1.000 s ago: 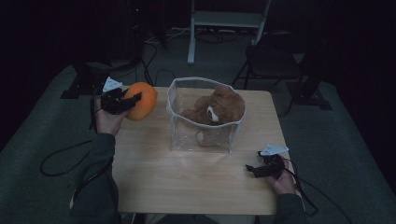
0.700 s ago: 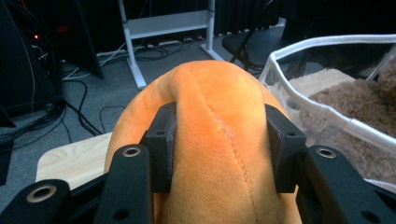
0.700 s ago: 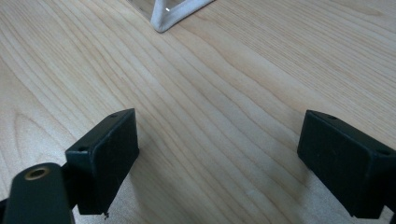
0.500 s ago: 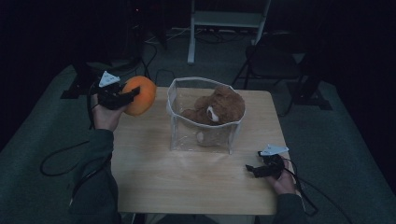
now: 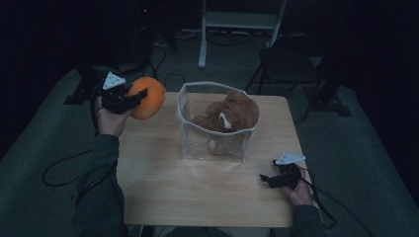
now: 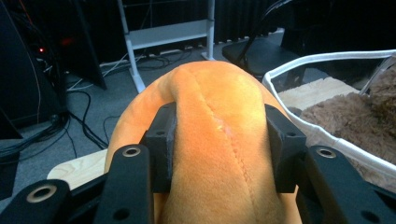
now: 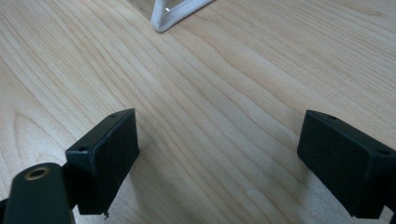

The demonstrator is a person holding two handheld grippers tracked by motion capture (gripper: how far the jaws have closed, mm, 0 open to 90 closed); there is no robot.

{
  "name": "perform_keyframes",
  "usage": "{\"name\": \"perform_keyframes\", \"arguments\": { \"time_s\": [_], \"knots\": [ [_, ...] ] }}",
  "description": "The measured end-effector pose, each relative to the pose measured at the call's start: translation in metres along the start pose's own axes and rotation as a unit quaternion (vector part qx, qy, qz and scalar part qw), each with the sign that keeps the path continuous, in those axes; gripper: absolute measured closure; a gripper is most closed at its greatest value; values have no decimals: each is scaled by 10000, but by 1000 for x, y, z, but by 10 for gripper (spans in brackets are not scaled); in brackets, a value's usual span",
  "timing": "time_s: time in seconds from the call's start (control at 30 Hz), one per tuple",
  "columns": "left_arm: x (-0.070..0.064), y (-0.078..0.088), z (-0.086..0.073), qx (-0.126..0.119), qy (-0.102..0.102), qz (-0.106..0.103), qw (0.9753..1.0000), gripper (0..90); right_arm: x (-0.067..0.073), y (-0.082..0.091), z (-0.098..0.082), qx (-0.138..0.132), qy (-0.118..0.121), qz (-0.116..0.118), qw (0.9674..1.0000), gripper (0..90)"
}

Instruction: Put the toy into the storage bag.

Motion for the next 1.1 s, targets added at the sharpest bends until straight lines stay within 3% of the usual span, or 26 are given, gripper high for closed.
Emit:
{"name": "perform_keyframes", "arguments": {
  "time_s": [1.1],
  "knots": [
    [-4,19,29,-361,-73,-137,9992,546,0,0,0,1,1,-1,10000,117]
  ]
}}
Point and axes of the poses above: each handheld gripper's, and its own axes: y roughly backward along the jaws, z roughly out of its top, x roughly to its left, the point moved 2 cm from there along -y, roughly forward along the jaws, and after that the axes turned 7 degrees about x, right-handed, at the moved point
